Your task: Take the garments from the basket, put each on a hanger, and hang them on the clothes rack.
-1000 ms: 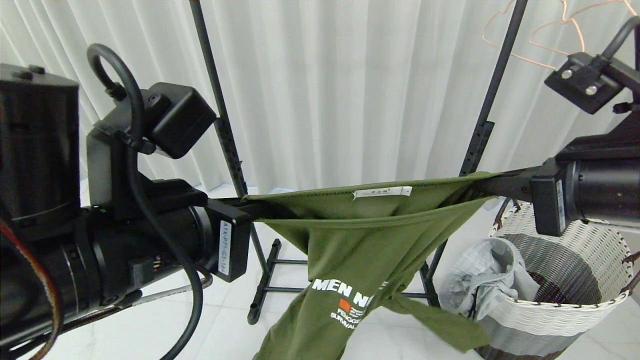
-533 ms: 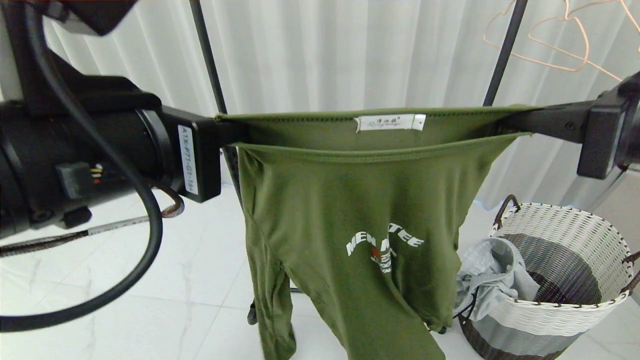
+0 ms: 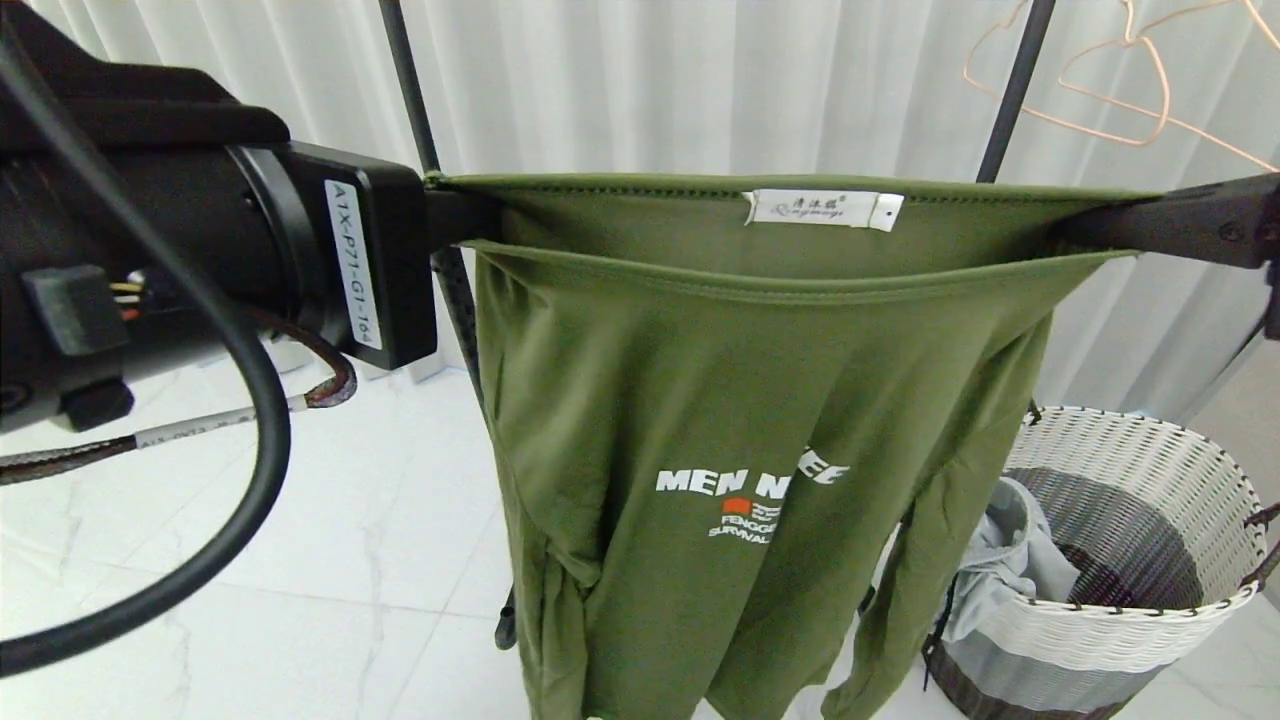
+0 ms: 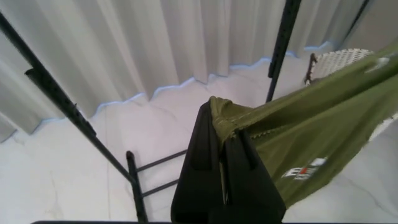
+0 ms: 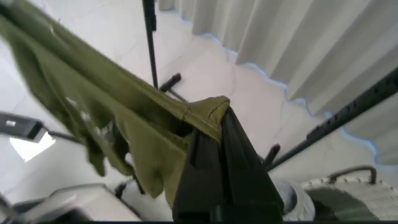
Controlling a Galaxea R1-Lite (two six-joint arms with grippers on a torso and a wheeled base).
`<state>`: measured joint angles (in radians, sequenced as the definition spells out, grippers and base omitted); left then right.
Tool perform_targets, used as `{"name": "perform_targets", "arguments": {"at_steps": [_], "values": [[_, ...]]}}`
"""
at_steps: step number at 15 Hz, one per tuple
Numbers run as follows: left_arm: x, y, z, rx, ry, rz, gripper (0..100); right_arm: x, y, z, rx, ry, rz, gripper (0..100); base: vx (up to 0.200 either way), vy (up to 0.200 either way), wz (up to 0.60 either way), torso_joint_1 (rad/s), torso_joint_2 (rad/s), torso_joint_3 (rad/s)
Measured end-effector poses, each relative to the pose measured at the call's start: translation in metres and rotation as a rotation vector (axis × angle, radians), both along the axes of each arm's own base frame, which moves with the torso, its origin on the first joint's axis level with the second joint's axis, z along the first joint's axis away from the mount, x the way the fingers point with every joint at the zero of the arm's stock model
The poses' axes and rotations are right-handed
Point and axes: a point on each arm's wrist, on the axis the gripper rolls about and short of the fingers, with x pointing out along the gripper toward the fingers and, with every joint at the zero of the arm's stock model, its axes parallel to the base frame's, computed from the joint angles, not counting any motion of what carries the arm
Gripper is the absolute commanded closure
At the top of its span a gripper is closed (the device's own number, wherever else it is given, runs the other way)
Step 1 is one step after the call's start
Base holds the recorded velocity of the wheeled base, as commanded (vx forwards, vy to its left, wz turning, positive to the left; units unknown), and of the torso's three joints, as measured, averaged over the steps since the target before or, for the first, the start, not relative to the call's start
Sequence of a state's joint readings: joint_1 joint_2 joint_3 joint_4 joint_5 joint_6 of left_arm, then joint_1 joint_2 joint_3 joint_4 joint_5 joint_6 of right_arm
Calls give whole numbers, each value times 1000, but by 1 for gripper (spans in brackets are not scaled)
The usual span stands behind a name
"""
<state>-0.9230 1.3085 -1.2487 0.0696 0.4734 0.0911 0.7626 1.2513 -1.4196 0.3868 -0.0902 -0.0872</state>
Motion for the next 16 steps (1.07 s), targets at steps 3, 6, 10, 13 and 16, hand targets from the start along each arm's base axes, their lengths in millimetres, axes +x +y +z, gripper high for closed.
{"name": "perform_targets", "arguments": {"at_steps": [3,6,10,13,16], "values": [[3,-6,15,-48,-43,49,100,-24,-22,13,-24,31,22,100,0,0,0,0,0,0],[12,-19,26,-71,-68,64,100,-53,-42,13,-34,113,212,100,0,0,0,0,0,0],[16,-36,20,-51,-47,40,100,-72,-49,16,-14,108,367,100,0,0,0,0,0,0],[16,-38,14,-31,-34,39,100,-71,-46,13,-37,108,370,100,0,0,0,0,0,0],[4,-28,5,-15,25,24,100,-55,-35,16,-81,25,159,100,0,0,0,0,0,0]]}}
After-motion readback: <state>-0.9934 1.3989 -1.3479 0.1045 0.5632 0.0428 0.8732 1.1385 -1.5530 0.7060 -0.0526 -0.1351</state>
